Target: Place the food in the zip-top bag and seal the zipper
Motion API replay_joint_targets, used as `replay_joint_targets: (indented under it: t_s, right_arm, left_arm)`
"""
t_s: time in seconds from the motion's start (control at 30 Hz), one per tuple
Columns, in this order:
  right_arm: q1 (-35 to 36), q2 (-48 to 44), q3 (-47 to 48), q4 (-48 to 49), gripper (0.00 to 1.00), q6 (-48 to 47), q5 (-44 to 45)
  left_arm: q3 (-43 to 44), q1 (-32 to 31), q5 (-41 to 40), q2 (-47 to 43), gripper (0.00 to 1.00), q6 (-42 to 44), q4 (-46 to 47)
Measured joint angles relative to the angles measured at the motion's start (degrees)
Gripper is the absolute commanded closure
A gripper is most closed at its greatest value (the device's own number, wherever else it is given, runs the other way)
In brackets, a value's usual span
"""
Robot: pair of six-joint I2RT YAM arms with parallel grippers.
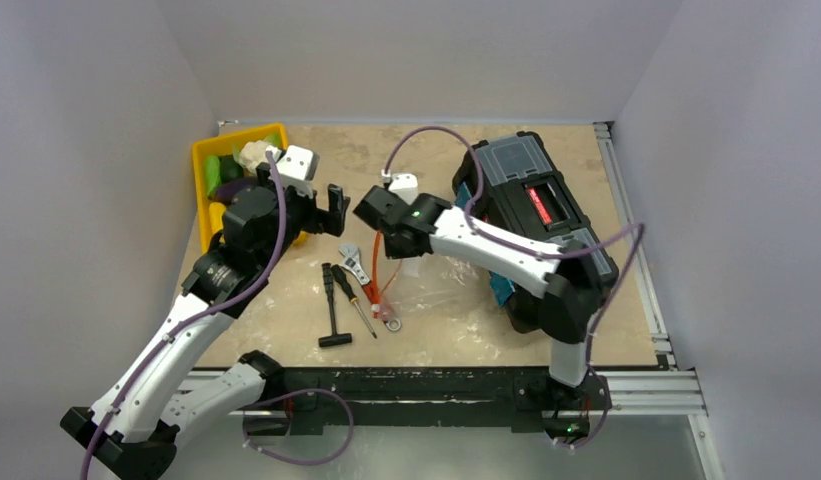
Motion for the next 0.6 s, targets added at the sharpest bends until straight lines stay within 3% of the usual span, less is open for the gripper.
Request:
replay_joint_targets:
  t_s: [0.1, 0.2, 0.6]
  right_arm:
    - [0.00, 8.72, 2.29, 5.07, 1.00, -0.15, 0.26]
    - [-0.02, 10.03, 1.09, 9.88, 1.00, -0.81, -1.05]
    - [-8.52, -8.85, -19.91, 32.04, 1.00, -3.89, -12.98]
  left_arm:
    - [-0.02, 0.02, -1.88, 0.28, 0.03, 0.15, 0.02]
    - [-0.57, 0.02, -4.74, 0.68, 0.02, 0.68, 0.33]
    - [-0.81, 5.03, -8.68, 4.76, 0.02, 1.99, -0.07]
